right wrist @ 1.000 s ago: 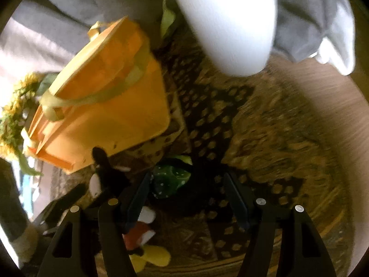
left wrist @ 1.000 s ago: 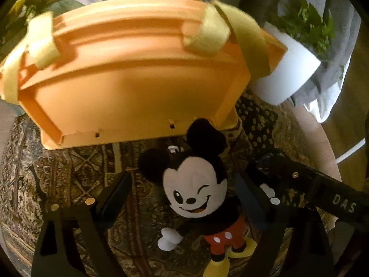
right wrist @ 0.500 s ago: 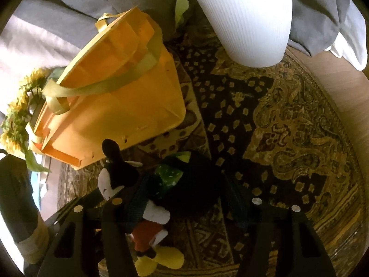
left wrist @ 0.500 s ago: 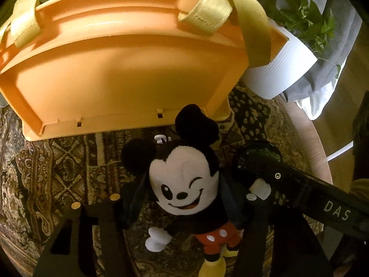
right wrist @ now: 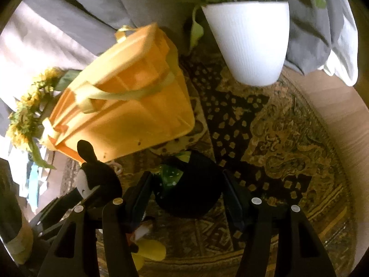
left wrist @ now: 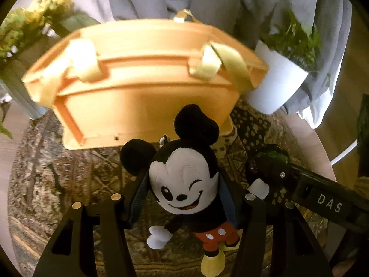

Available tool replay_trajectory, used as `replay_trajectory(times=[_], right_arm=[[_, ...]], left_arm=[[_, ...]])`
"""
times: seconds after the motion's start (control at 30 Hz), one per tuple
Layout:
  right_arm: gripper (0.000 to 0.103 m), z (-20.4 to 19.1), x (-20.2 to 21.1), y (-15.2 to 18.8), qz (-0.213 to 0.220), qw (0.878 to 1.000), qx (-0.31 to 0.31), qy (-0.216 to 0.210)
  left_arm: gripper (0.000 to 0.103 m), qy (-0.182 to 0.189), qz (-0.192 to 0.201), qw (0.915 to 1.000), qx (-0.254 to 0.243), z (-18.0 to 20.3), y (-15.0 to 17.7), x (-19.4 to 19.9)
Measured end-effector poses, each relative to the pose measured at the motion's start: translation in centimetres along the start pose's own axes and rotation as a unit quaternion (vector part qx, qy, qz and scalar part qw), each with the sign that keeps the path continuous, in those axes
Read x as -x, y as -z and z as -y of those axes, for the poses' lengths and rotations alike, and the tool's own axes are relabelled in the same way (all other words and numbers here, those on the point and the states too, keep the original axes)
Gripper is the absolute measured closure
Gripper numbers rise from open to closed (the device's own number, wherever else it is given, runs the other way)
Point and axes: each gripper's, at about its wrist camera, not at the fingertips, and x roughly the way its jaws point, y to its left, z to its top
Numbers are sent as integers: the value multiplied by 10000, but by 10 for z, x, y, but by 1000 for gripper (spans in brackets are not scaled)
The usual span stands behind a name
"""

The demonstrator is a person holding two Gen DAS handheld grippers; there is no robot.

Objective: Organize soft objects
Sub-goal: 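Grasp the Mickey Mouse plush with the left tool while the right tool grasps the black-green ball, then carry Mickey in the left tool while the right tool carries the ball over the crate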

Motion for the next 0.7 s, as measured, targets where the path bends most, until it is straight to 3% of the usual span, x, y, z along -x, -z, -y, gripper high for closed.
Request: replay_trajectory(times=[0.33,0.7], right_arm=[[41,-33,45,4,511,9976,474,-62],[41,-61,84,13,1008,9914,830,-84]], left_arm=[[46,-261,636,9976,100,-6,4,55],[46,-596,1315,9894,184,-17,18,111]])
